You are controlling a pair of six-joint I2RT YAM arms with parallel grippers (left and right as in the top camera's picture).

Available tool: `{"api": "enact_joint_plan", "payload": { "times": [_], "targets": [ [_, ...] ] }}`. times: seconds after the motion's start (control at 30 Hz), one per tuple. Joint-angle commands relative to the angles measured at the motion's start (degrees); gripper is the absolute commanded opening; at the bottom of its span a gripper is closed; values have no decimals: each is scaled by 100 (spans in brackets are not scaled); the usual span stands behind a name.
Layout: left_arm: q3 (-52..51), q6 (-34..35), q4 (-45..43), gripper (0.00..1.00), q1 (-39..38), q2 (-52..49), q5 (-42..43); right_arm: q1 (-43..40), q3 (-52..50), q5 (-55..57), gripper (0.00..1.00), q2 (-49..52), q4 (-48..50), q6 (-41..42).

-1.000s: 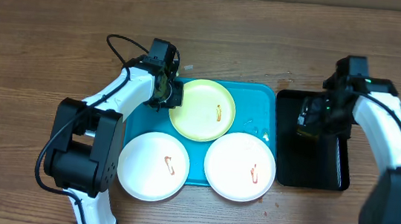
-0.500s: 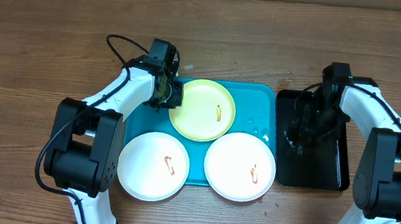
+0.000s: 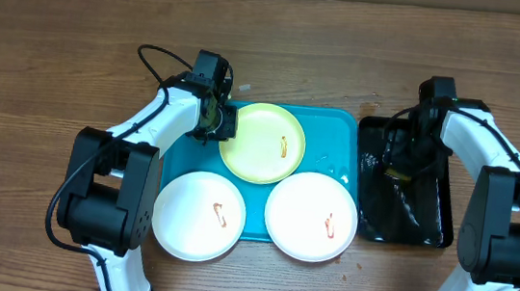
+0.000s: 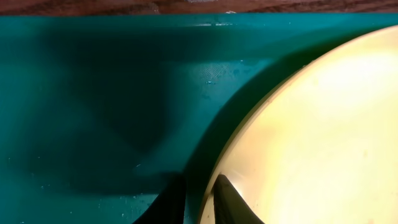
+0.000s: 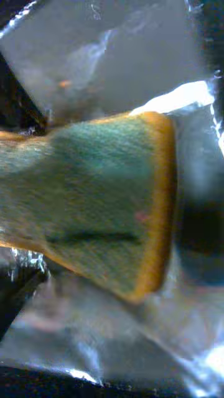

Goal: Clean dirty plates on tray and stack at the side
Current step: 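Grasp the green sponge with the right gripper and lift it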

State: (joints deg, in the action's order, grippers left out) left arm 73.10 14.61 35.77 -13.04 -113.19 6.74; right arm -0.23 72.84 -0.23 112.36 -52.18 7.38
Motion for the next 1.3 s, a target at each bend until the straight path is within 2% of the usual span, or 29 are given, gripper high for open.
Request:
{"api": "enact_joint_plan", "payload": {
  "times": [0.0,0.07,0.13,0.17,0.23,0.53,0.6,0.63,0.67,0.7,0.8,0.83,0.87,0.9,1.13,1.27],
  "targets": [
    [-46,15,20,19,-7,-70,-94,17,15,59,17,138,107,13],
    [-46,15,17,19,-7,-70,-94,17,15,61,15,138,114,13],
    [-46,15,17,19,-7,-70,-94,17,15,61,66,138,162,13],
    [-46,15,17,19,-7,-70,-94,17,15,61,73,138,205,13],
    [-46,15,20,19,-7,-68,-94,17,15,61,79,138,317,11],
    [-46,15,20,19,-7,-70,-96,17,15,85,80,140,1012,9],
    [-46,15,20,19,-7,-70,-96,17,15,87,73,140,1067,9],
    [-46,15,20,19,-7,-70,-96,17,15,87,50,140,1082,9],
    [-46,15,20,19,-7,-70,-96,17,15,85,20,140,1082,4],
    [-46,15,17,19,-7,-70,-96,17,13,85,4,140,1078,-11],
    [-46,15,20,19,-7,-70,-96,17,15,79,4,140,1032,-116],
    [-46,15,17,19,-7,-70,-96,17,15,79,17,140,1003,-162],
    [-46,15,17,20,-7,-70,-94,17,17,79,48,140,962,-162],
    [-46,15,17,20,-7,-70,-96,17,26,79,62,140,887,-160],
    [-46,15,17,22,-7,-70,-96,17,223,79,64,33,249,-133],
    [-46,15,20,23,-7,-70,-94,17,223,85,62,4,195,-136]
  ]
}}
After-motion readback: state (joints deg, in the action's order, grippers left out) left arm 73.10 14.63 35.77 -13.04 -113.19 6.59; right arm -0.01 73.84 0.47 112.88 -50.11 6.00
